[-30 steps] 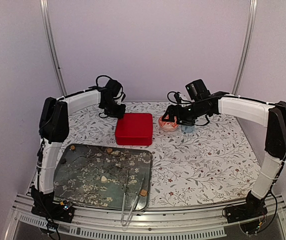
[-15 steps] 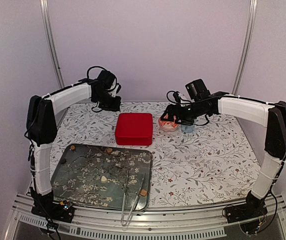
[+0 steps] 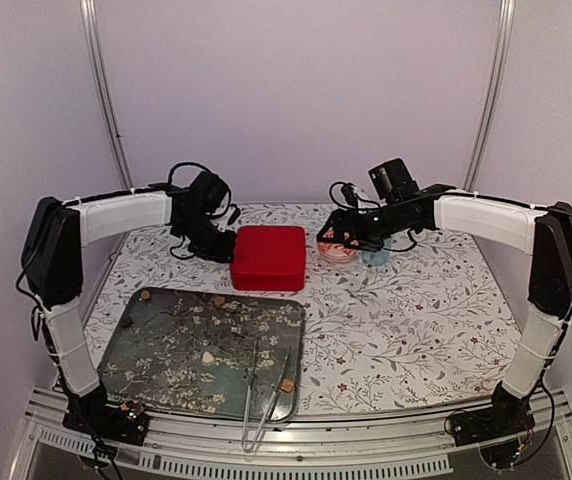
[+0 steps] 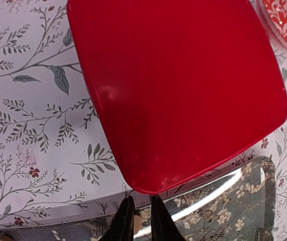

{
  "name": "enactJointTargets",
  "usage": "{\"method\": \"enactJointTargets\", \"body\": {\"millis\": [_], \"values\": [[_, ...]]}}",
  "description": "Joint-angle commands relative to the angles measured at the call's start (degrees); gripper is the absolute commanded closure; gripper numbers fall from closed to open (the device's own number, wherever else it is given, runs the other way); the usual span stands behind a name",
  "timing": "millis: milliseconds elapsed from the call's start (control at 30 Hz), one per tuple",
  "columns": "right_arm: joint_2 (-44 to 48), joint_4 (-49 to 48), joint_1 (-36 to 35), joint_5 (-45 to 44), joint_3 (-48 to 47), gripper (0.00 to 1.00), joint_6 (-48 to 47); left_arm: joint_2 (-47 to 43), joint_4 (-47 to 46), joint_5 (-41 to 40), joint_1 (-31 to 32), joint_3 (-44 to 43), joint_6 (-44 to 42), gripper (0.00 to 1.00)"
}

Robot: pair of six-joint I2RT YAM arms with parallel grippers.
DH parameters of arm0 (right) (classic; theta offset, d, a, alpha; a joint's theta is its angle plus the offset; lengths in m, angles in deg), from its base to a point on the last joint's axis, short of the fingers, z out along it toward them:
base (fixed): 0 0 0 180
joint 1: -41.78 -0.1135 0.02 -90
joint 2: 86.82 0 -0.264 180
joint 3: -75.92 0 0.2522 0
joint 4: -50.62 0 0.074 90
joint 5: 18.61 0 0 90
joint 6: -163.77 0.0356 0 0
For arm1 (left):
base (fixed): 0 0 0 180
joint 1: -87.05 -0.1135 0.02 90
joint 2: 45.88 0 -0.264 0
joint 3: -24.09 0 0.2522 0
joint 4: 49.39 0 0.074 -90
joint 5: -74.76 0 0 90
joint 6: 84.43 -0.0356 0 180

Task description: Pack the chocolate

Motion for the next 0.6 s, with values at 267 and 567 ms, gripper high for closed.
{"method": "enactJointTargets", "body": {"millis": [267,567], "values": [[-1.74,-1.12,-0.98,1.02,0.01,0.1,-0.55,-1.27,-2.99,2.42,0.85,3.16,0.82,0.86],[-1.3,-1.02,-0.93,0.6,0.0,0.1,-0.65,0.87,0.03,1.8,0.84,-4.92,0.6,0.87]]}}
